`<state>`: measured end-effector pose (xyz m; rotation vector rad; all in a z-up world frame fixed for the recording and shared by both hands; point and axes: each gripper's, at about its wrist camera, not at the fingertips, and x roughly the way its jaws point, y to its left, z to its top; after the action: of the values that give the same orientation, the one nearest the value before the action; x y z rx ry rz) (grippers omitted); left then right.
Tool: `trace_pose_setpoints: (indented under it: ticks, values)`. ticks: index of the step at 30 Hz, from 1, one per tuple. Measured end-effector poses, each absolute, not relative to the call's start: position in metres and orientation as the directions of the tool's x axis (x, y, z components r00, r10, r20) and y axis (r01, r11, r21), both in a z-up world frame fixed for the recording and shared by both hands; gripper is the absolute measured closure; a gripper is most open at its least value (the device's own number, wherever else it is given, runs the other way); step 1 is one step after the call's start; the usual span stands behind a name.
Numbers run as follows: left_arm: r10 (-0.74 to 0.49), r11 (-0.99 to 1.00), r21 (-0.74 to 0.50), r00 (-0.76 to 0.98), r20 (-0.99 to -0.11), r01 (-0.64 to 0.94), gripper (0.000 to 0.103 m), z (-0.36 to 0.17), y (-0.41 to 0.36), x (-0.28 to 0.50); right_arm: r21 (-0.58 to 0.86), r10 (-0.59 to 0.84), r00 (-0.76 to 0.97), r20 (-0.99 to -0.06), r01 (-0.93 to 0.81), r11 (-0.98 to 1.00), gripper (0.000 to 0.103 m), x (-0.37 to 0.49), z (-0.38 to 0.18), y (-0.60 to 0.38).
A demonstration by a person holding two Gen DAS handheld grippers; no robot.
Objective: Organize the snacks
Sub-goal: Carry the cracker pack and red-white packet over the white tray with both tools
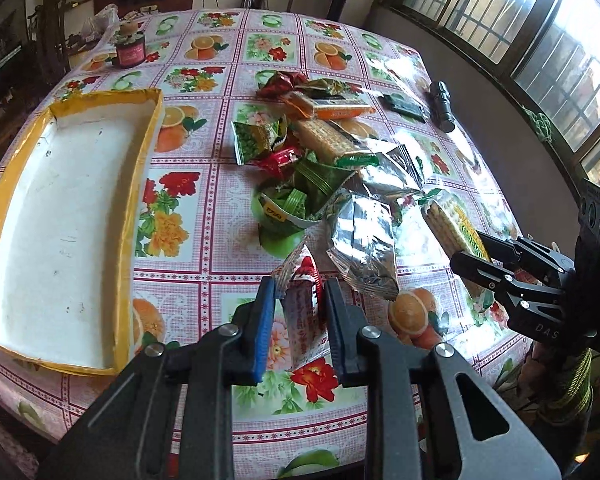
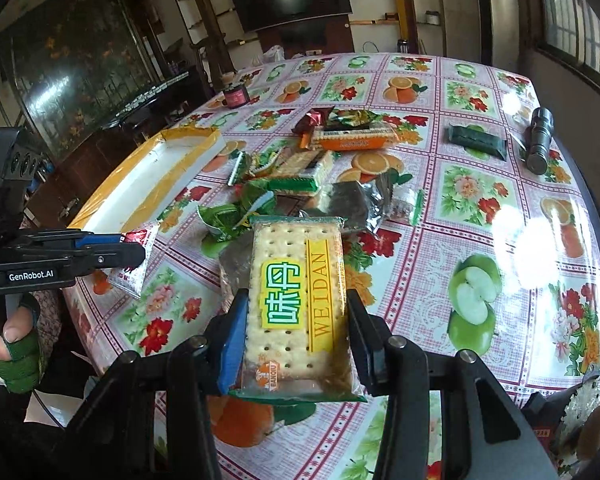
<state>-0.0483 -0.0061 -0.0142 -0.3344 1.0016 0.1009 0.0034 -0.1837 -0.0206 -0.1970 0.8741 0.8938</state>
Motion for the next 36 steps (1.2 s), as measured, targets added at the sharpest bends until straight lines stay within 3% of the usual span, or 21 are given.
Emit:
trace_pose_setpoints:
  ticks: [36]
  values:
    - [0.162,0.840,-0.187,0.564,-0.810,-0.509,0.077,-0.010,0.151,-0.123,0.265,0.739,0.065,-0.671,-0.910,0.320,0.057,-0.050,-0.007,0.035]
